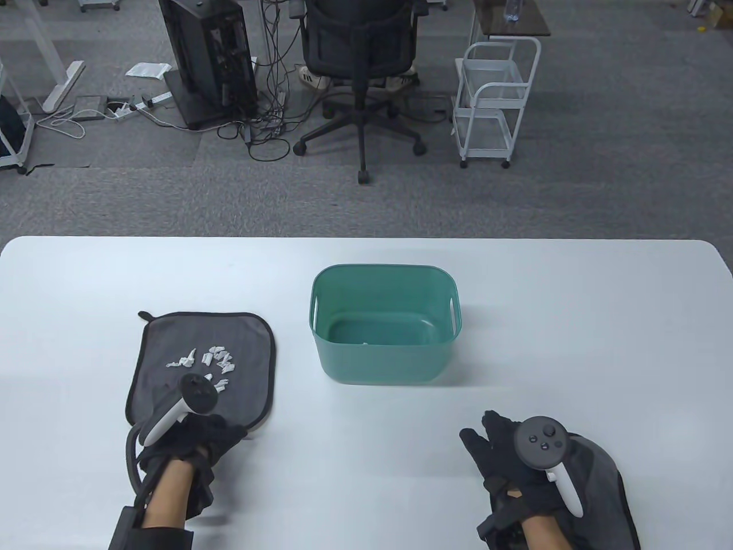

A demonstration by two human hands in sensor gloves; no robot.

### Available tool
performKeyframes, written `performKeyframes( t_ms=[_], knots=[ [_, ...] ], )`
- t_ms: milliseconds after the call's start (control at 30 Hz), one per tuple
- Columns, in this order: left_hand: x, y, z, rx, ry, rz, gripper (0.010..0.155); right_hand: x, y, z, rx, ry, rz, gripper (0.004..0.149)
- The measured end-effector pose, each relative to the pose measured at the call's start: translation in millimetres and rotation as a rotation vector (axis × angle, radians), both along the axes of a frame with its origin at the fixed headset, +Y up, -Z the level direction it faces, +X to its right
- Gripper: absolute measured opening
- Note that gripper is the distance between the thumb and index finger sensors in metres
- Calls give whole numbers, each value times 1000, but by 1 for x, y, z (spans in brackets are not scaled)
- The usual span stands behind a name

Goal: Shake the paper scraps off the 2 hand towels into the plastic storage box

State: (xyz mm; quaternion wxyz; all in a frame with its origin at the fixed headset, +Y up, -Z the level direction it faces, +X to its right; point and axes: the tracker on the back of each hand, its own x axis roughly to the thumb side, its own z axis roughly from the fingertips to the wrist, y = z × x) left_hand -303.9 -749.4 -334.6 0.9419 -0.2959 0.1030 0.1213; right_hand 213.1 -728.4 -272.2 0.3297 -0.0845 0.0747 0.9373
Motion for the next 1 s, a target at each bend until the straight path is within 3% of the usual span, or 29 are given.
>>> performKeyframes(
  t_ms=[1000],
  knots=[
    [16, 6, 13, -128, -88, 24, 65, 12, 3, 1, -42, -60, 0, 78]
  ],
)
